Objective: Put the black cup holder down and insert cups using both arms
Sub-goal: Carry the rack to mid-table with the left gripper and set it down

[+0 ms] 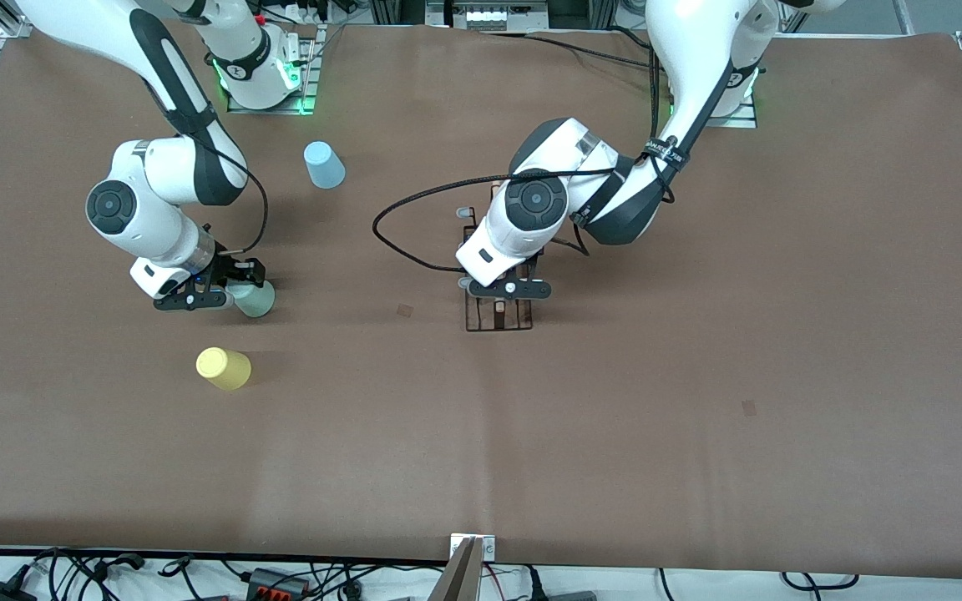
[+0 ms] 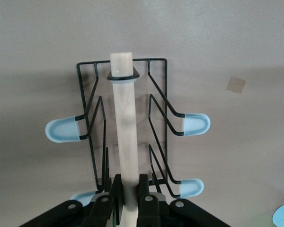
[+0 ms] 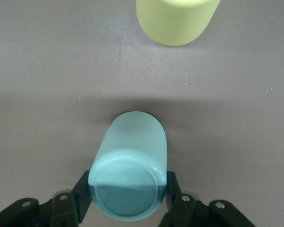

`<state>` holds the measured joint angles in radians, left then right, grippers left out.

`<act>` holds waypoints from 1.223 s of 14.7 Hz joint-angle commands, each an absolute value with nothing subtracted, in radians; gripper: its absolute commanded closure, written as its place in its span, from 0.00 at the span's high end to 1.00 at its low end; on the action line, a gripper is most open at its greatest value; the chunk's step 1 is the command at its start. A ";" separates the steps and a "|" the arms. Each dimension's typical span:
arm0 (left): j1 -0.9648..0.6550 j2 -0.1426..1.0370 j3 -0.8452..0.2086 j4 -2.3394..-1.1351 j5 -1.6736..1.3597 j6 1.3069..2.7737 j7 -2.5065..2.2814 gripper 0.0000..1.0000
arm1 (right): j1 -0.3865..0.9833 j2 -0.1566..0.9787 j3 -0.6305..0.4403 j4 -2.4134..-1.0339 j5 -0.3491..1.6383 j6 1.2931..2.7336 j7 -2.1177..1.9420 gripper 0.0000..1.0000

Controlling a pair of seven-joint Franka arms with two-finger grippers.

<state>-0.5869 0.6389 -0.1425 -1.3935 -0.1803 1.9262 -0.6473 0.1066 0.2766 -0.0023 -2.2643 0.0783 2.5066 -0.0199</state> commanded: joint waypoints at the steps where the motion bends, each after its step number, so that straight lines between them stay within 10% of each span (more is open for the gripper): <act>1: -0.597 0.647 -0.127 -1.361 -0.163 1.916 -0.649 0.99 | 0.110 0.250 -0.005 -2.263 0.092 2.500 -0.029 0.18; 11: -0.537 0.540 -0.118 -1.356 -0.149 1.800 -0.560 1.00 | 0.130 0.086 0.006 -2.077 0.081 2.109 0.066 0.16; 18: -0.362 0.377 -0.118 -1.353 0.033 1.551 -0.323 1.00 | 0.235 0.003 0.201 -2.027 0.094 2.022 0.553 0.16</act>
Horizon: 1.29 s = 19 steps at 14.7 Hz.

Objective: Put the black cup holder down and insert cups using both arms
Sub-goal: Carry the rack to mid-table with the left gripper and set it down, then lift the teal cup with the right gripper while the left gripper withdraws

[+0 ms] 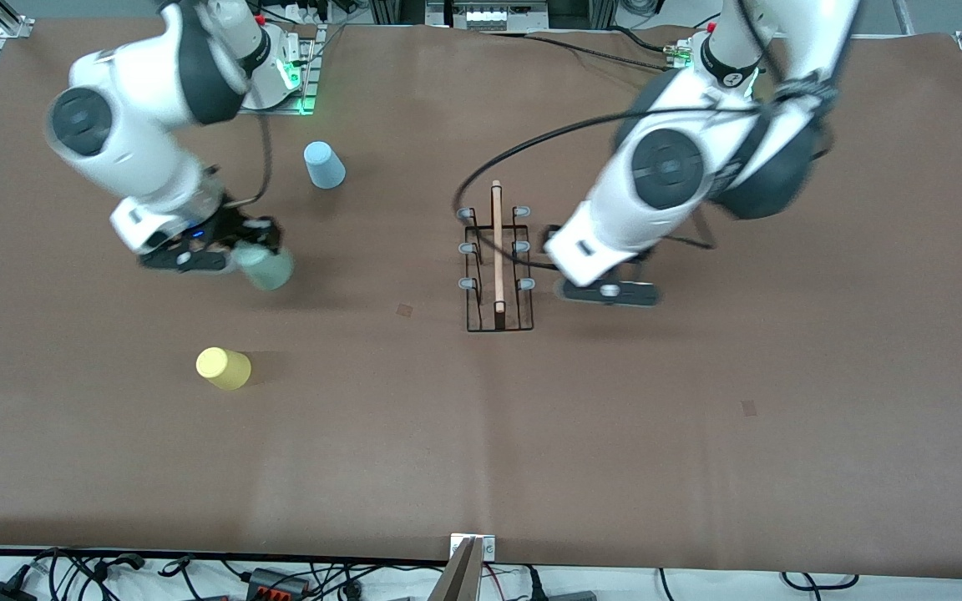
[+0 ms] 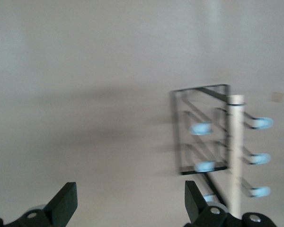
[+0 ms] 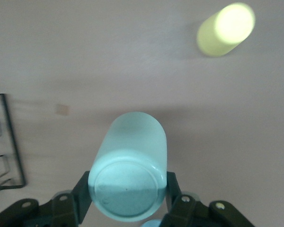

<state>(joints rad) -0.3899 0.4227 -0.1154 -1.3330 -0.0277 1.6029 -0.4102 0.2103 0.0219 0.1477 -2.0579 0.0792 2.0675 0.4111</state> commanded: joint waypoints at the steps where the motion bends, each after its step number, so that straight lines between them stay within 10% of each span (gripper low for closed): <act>1: -0.341 0.371 -0.118 -1.351 0.067 1.502 -0.278 1.00 | 0.242 0.005 0.243 -2.013 0.094 2.010 0.634 0.16; 11: -0.041 0.217 -0.017 -1.385 0.075 1.474 0.066 1.00 | 0.314 0.061 0.483 -2.008 0.083 2.161 1.109 0.16; 19: -0.075 -0.054 0.081 -1.712 -0.009 1.660 0.063 1.00 | 0.362 0.155 0.483 -2.008 0.058 2.301 1.137 0.16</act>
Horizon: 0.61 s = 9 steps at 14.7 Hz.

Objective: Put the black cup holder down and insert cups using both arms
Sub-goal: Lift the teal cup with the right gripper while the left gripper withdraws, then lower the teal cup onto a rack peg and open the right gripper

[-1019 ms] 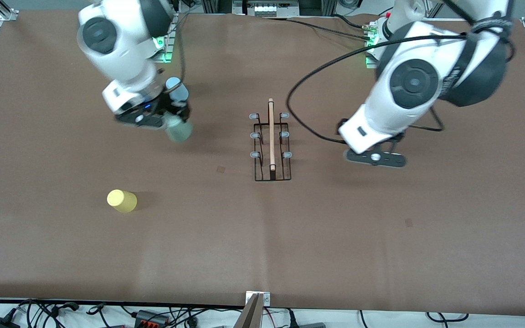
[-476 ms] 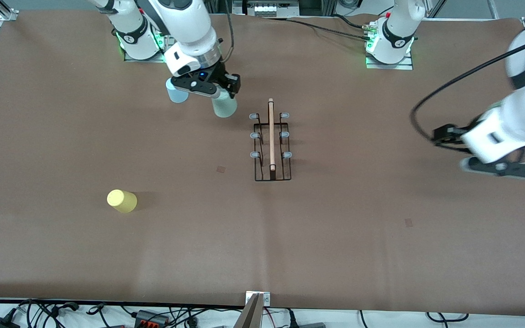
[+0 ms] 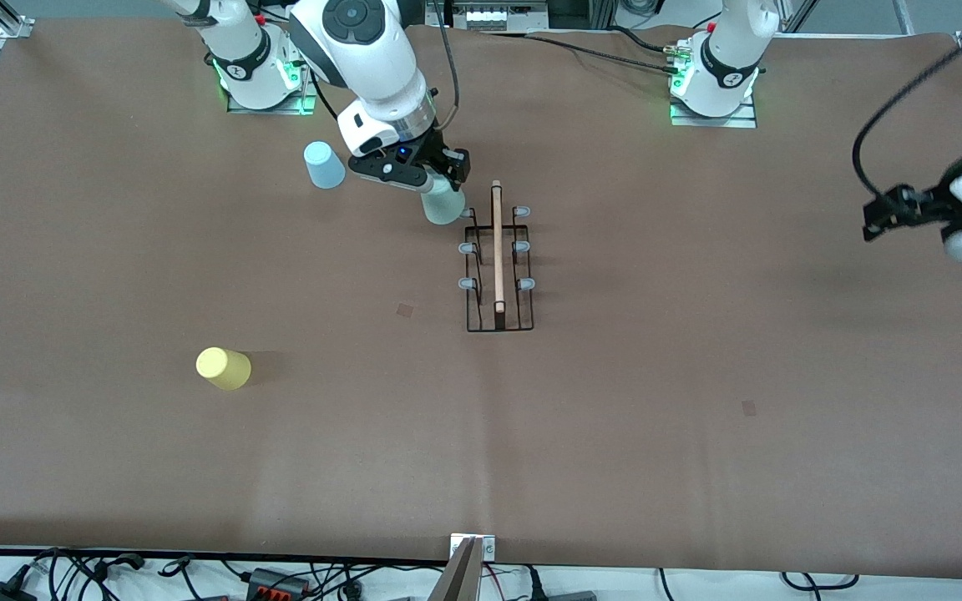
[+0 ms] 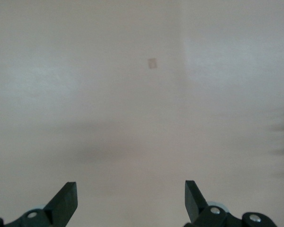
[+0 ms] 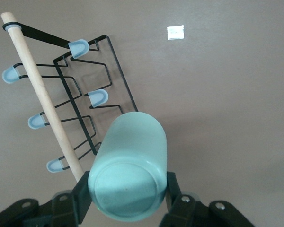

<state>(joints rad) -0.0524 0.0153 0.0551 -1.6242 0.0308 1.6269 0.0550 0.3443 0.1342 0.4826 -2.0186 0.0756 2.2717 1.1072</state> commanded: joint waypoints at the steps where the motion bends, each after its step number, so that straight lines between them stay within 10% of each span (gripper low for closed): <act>1: -0.068 -0.046 0.093 -1.706 -0.026 1.646 0.064 1.00 | 0.365 0.166 0.483 -2.006 0.052 2.312 1.138 0.16; 9: -0.075 -0.028 0.064 -1.667 -0.026 1.612 0.052 1.00 | 0.394 0.228 0.482 -1.980 -0.017 2.325 1.193 0.16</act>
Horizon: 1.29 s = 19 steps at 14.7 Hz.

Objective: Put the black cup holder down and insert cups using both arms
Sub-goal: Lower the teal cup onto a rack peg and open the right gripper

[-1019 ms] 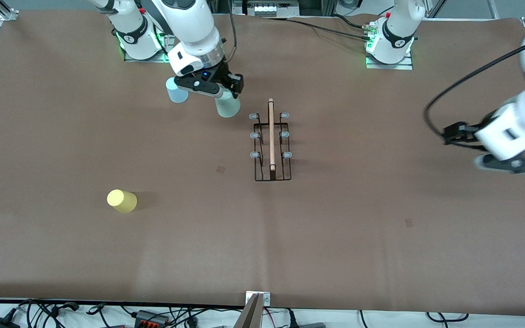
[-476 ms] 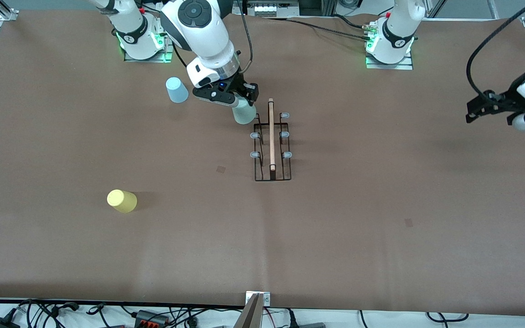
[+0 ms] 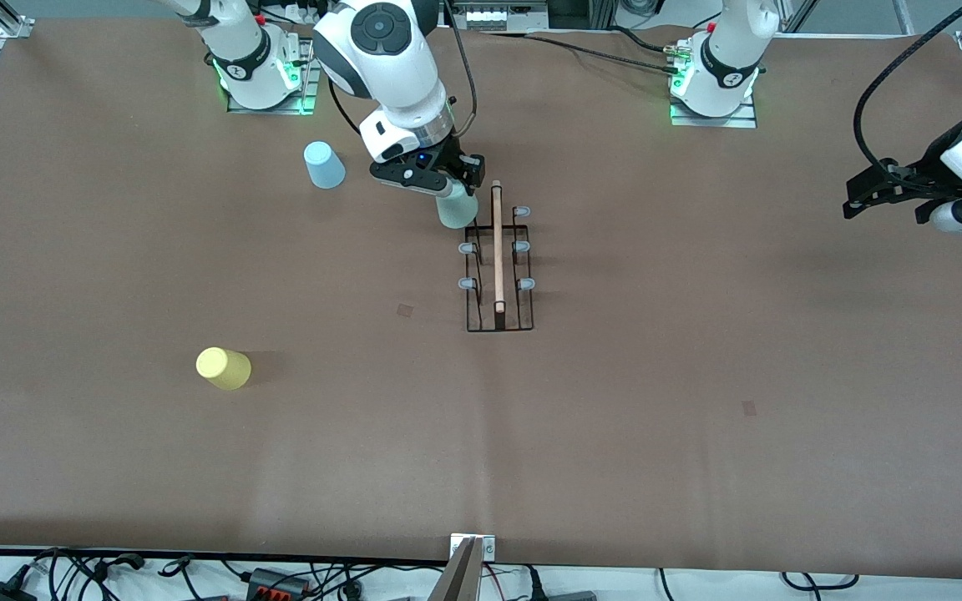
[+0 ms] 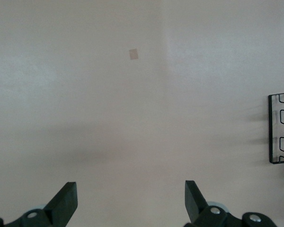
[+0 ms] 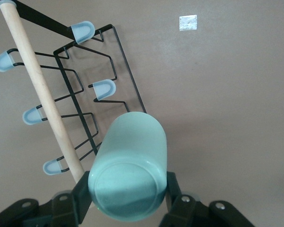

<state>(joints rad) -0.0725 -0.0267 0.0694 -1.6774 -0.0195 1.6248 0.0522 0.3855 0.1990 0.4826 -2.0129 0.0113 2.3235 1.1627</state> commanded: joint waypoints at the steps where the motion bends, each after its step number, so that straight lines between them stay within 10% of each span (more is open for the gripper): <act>1: -0.075 -0.028 0.060 -1.667 -0.026 1.612 0.052 1.00 | 0.394 0.238 0.482 -1.979 -0.017 2.330 1.193 0.16; 8: -0.074 -0.029 0.060 -1.667 -0.026 1.594 0.052 1.00 | 0.416 0.287 0.480 -1.945 -0.029 2.350 1.195 0.22; 14: -0.074 -0.029 0.060 -1.666 -0.026 1.594 0.052 1.00 | 0.413 0.296 0.477 -1.945 -0.031 2.350 1.190 1.00; 19: -0.075 -0.028 0.058 -1.663 -0.022 1.595 0.057 1.00 | 0.367 0.278 0.472 -1.910 -0.038 2.316 1.155 1.00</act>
<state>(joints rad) -0.0727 -0.0269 0.0582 -1.6768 -0.0195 1.6097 0.0521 0.3988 0.2819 0.4721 -1.9447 -0.0186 2.3478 1.1672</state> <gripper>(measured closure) 0.000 0.000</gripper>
